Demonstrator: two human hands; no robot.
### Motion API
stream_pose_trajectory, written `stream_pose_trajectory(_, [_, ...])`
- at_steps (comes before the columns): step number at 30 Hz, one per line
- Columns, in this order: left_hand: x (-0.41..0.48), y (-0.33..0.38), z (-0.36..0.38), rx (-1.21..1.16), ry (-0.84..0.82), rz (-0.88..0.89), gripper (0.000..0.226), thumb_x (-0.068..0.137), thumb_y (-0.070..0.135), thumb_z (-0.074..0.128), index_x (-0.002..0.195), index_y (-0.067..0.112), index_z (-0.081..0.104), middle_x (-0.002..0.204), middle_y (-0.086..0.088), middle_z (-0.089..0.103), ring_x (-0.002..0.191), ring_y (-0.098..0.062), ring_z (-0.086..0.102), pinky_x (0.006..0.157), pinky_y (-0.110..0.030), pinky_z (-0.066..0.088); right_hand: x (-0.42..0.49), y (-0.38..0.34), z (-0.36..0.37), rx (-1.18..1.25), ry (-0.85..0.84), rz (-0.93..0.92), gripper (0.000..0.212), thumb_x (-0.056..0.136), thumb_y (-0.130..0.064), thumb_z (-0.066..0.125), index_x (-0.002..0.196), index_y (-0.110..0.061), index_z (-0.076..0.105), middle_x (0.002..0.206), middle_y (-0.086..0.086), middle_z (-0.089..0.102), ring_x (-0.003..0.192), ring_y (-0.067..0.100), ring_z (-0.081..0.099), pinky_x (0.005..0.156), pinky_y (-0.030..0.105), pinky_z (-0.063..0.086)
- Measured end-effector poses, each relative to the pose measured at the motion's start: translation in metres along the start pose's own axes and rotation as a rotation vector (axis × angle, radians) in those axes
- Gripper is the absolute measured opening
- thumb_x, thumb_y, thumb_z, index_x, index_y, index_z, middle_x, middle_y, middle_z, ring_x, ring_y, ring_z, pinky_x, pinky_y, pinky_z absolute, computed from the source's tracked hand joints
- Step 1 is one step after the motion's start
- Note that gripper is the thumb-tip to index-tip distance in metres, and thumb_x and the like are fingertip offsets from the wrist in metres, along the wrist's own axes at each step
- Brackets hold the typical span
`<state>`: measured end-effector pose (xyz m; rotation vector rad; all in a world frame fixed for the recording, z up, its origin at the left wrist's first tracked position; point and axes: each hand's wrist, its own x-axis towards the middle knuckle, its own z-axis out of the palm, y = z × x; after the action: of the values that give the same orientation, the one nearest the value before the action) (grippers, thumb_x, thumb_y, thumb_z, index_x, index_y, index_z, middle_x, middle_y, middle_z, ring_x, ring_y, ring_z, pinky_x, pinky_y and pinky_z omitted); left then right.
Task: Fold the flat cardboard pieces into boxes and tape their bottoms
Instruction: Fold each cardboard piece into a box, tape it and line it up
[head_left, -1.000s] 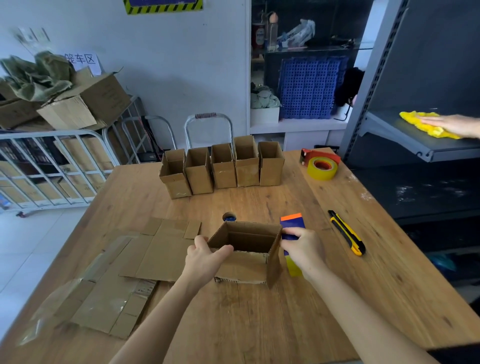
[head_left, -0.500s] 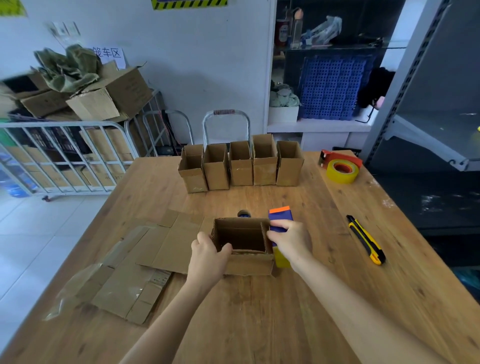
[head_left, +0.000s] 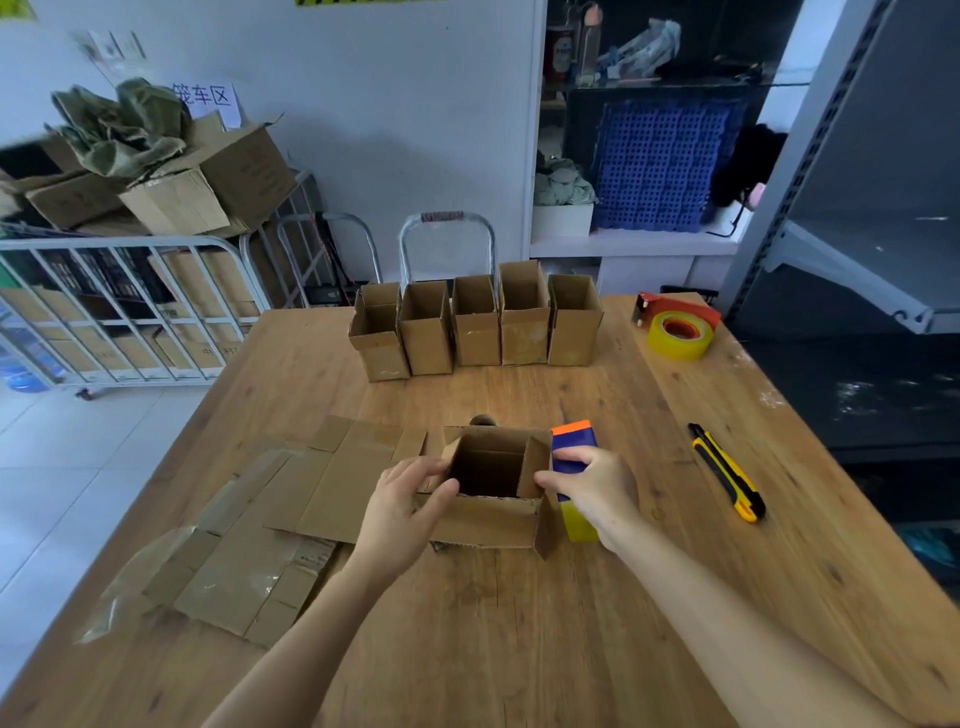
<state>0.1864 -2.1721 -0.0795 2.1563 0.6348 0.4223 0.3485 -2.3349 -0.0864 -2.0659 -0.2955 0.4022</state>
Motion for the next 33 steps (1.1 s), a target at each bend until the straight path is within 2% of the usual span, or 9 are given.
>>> stream_pose_trajectory(6, [0.008, -0.001, 0.01, -0.052, -0.077, -0.054, 0.03, 0.098, 0.036, 0.047, 0.118, 0.027, 0.067, 0.124, 0.018, 0.056, 0.119, -0.002, 0.047, 0.098, -0.025, 0.041, 0.003, 0.001, -0.001, -0.015, -0.046, 0.025, 0.043, 0.072, -0.029, 0.085, 0.111, -0.02, 0.068, 0.104, -0.005, 0.061, 0.097, 0.015, 0.057, 0.08, 0.027, 0.048])
stream_pose_trajectory(10, [0.015, -0.001, -0.007, 0.008, -0.198, -0.014, 0.026, 0.098, 0.034, 0.048, 0.119, 0.031, 0.064, 0.114, 0.028, 0.053, 0.108, 0.014, 0.046, 0.083, -0.004, 0.035, 0.009, 0.0, 0.0, -0.032, -0.098, 0.053, 0.045, 0.07, -0.029, 0.086, 0.111, -0.02, 0.069, 0.103, -0.005, 0.065, 0.098, 0.017, 0.059, 0.085, 0.032, 0.051])
stream_pose_trajectory(13, [0.016, -0.007, -0.009, 0.078, -0.195, 0.013, 0.026, 0.096, 0.032, 0.053, 0.121, 0.032, 0.062, 0.113, 0.028, 0.052, 0.105, 0.015, 0.046, 0.078, -0.001, 0.036, 0.012, 0.0, 0.002, -0.04, -0.114, 0.057, 0.046, 0.068, -0.028, 0.087, 0.11, -0.021, 0.069, 0.105, -0.004, 0.066, 0.098, 0.017, 0.06, 0.083, 0.03, 0.05])
stream_pose_trajectory(17, [0.018, -0.011, 0.003, 0.139, -0.118, 0.054, 0.025, 0.096, 0.038, 0.051, 0.112, 0.027, 0.067, 0.114, 0.018, 0.06, 0.109, -0.001, 0.049, 0.08, -0.009, 0.037, 0.011, -0.001, 0.001, -0.022, -0.133, 0.041, 0.042, 0.07, -0.024, 0.086, 0.109, -0.021, 0.069, 0.101, -0.005, 0.065, 0.097, 0.016, 0.06, 0.08, 0.027, 0.047])
stream_pose_trajectory(23, [0.015, -0.011, 0.011, 0.159, -0.09, 0.077, 0.027, 0.095, 0.043, 0.05, 0.106, 0.027, 0.068, 0.104, 0.02, 0.06, 0.104, -0.002, 0.048, 0.079, -0.013, 0.039, 0.013, 0.005, -0.019, 0.09, -0.143, -0.058, 0.036, 0.082, -0.012, 0.075, 0.117, -0.02, 0.069, 0.112, -0.003, 0.066, 0.103, 0.013, 0.061, 0.086, 0.024, 0.05])
stream_pose_trajectory(26, [0.014, -0.009, 0.013, 0.186, -0.071, 0.084, 0.027, 0.094, 0.045, 0.049, 0.102, 0.028, 0.068, 0.099, 0.018, 0.06, 0.101, -0.003, 0.049, 0.077, -0.014, 0.039, 0.016, -0.001, -0.027, -0.017, -0.214, -0.137, 0.043, 0.086, -0.007, 0.068, 0.127, -0.021, 0.063, 0.119, -0.006, 0.061, 0.109, 0.013, 0.058, 0.094, 0.029, 0.05])
stream_pose_trajectory(29, [0.019, -0.004, 0.013, 0.192, -0.065, 0.066, 0.019, 0.093, 0.042, 0.055, 0.097, 0.025, 0.063, 0.096, 0.013, 0.058, 0.092, -0.008, 0.054, 0.073, -0.019, 0.045, 0.018, -0.003, -0.033, -0.141, -0.28, -0.202, 0.044, 0.089, -0.004, 0.063, 0.128, -0.023, 0.062, 0.121, -0.008, 0.06, 0.113, 0.013, 0.055, 0.094, 0.025, 0.045])
stream_pose_trajectory(31, [0.023, -0.001, 0.014, 0.232, -0.041, 0.033, 0.028, 0.089, 0.042, 0.061, 0.109, 0.023, 0.056, 0.105, 0.007, 0.053, 0.096, -0.012, 0.053, 0.08, -0.028, 0.05, 0.017, -0.001, -0.037, -0.223, -0.319, -0.235, 0.043, 0.09, -0.004, 0.061, 0.128, -0.025, 0.063, 0.117, -0.007, 0.057, 0.11, 0.012, 0.052, 0.09, 0.023, 0.04])
stream_pose_trajectory(33, [0.025, -0.004, 0.018, 0.354, 0.012, 0.025, 0.046, 0.086, 0.043, 0.065, 0.126, 0.026, 0.049, 0.124, 0.002, 0.043, 0.114, -0.017, 0.044, 0.097, -0.037, 0.044, 0.016, 0.003, -0.039, -0.313, -0.327, -0.257, 0.044, 0.091, -0.008, 0.061, 0.129, -0.031, 0.062, 0.115, -0.003, 0.05, 0.11, 0.015, 0.05, 0.09, 0.024, 0.038])
